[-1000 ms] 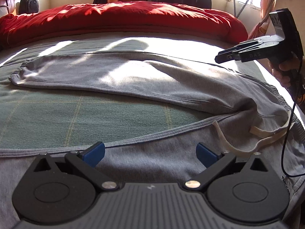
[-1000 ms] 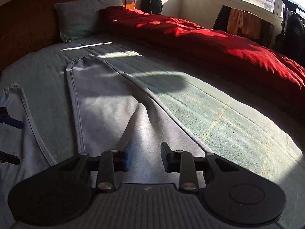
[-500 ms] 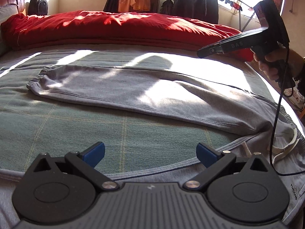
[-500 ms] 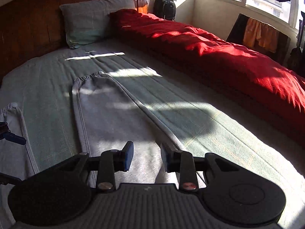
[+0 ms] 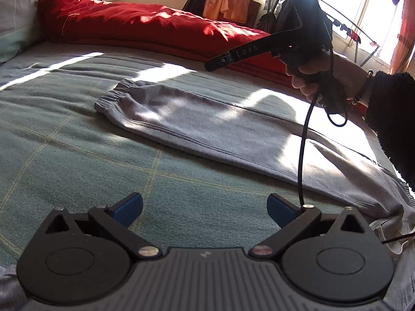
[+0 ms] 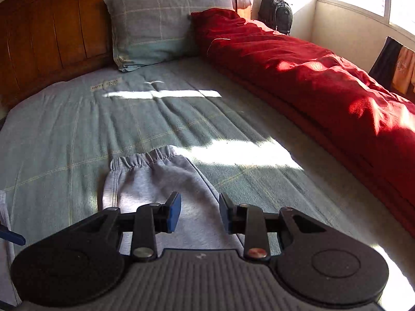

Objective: Fold clothes

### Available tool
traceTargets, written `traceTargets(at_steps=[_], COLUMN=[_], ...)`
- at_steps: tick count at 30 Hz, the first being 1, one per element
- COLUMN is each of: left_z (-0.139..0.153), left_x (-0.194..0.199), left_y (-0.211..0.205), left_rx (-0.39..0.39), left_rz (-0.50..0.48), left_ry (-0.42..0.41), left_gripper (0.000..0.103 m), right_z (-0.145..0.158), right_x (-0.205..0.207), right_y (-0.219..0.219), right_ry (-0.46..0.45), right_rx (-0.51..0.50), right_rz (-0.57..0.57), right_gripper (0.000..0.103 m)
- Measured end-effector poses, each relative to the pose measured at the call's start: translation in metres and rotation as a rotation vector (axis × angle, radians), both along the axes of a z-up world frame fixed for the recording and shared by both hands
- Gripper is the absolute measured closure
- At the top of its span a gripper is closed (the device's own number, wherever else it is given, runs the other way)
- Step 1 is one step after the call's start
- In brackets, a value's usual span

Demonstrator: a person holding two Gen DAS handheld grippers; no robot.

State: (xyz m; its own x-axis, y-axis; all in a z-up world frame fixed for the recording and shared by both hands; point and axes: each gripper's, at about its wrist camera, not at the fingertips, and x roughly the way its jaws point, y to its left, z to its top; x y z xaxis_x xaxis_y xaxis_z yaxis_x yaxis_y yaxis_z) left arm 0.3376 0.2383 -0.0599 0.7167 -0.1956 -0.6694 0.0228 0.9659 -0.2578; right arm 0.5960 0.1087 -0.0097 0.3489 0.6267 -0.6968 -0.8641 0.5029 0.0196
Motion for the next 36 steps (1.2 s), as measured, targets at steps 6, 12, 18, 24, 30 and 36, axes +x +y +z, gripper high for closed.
traceTargets(at_steps=[6, 12, 18, 24, 30, 36], left_z=[-0.007, -0.024, -0.028, -0.031, -0.031, -0.030], left_x=[0.010, 0.013, 0.012, 0.012, 0.011, 0.009], left_y=[0.021, 0.030, 0.030, 0.031, 0.030, 0.031], left_rx=[-0.023, -0.050, -0.051, -0.050, -0.049, -0.061], left_rz=[0.010, 0.022, 0.017, 0.011, 0.000, -0.008], left_ry=[-0.005, 0.009, -0.002, -0.005, -0.017, -0.031], left_gripper=[0.002, 0.002, 0.002, 0.002, 0.002, 0.002], right_z=[-0.037, -0.072, -0.090, -0.090, -0.068, -0.049], right_x=[0.033, 0.052, 0.052, 0.042, 0.027, 0.037], right_y=[0.055, 0.083, 0.088, 0.099, 0.098, 0.099], right_ry=[0.037, 0.038, 0.016, 0.024, -0.091, -0.189], right_rx=[0.028, 0.004, 0.000, -0.012, 0.001, -0.015], right_rz=[0.009, 0.008, 0.030, 0.102, 0.114, 0.034], right_gripper=[0.057, 0.056, 0.054, 0.084, 0.098, 0.098])
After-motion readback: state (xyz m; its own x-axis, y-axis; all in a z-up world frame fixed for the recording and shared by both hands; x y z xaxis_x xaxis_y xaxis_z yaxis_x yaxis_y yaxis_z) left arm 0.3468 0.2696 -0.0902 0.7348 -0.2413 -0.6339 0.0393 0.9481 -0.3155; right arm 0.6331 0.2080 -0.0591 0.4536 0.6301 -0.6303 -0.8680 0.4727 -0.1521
